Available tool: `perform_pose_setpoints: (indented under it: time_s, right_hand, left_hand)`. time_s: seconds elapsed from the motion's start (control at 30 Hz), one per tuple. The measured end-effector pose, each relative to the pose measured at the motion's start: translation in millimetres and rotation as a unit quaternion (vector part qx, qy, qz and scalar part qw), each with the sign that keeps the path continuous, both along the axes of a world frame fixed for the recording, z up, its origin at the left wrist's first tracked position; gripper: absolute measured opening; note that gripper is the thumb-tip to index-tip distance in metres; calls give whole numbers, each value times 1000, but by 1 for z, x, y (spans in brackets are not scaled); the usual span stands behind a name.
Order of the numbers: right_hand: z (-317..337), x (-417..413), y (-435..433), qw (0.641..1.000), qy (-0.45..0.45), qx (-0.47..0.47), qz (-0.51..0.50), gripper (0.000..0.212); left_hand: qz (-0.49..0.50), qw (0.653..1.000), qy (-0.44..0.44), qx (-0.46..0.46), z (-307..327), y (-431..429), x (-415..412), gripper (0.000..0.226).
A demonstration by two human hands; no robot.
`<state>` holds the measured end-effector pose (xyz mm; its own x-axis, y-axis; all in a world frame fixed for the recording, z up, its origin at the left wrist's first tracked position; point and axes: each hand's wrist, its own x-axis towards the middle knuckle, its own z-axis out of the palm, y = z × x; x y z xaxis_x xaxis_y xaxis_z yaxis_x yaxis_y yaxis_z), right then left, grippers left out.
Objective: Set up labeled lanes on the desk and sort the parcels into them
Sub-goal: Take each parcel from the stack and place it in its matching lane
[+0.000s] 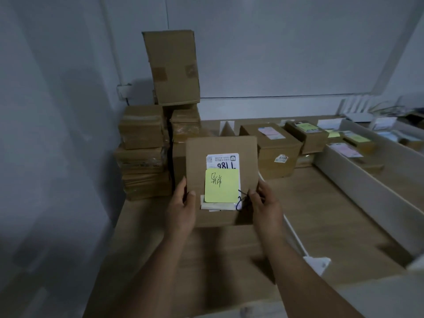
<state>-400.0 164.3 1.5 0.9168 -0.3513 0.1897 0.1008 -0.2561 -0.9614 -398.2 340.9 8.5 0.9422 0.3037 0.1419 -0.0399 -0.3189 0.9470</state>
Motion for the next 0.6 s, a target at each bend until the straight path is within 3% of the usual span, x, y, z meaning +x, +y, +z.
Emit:
perform_pose_setpoints:
  time_s: [0.3,0.6]
  right_hand:
    - [50,-57,-143,994,-81,46,-61,38]
    - [67,-127,-331,973,-82,-69,-205,50]
  left_hand:
    - [-88,992,-90,-13,38,-150,-23,46]
    - [-211,969,-115,-51,62,-341,-61,51]
